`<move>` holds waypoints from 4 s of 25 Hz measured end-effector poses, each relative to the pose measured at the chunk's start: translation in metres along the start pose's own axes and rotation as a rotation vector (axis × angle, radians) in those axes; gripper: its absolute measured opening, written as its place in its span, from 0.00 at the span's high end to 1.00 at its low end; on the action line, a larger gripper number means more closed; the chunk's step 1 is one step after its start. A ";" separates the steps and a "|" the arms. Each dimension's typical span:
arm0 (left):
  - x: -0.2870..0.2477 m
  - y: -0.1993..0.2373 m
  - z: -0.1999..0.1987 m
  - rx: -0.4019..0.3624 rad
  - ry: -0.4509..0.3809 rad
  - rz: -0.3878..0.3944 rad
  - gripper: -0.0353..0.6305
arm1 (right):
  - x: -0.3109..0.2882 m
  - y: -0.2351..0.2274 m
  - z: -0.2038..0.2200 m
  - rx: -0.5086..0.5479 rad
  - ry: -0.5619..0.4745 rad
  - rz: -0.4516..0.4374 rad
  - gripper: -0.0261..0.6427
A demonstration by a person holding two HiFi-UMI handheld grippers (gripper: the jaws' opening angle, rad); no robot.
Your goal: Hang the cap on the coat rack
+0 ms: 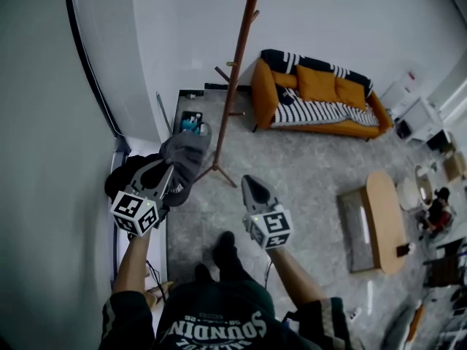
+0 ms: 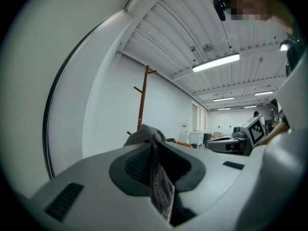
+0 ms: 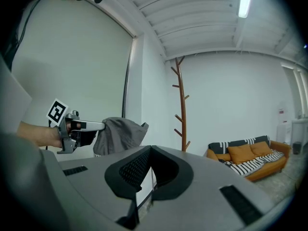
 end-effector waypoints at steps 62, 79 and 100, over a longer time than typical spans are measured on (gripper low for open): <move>-0.246 0.081 -0.250 -0.013 -0.343 -0.057 0.87 | -0.219 -0.215 -0.161 0.141 -0.162 -0.161 0.96; -0.277 0.095 -0.347 0.107 -0.487 0.061 0.87 | -0.217 -0.224 -0.155 0.122 -0.156 -0.119 0.96; -0.344 0.094 -0.315 0.327 -0.327 0.223 0.87 | -0.202 -0.230 -0.146 0.096 -0.113 -0.105 0.96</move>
Point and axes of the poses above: the fingertips, and each gripper's own axes: x backward along the fingers, y to its left, z out of its underside, the point moved 5 cm from there along x, backward along the fingers, and after that the axes turned 13 degrees about -z, right-handed, at the moved point
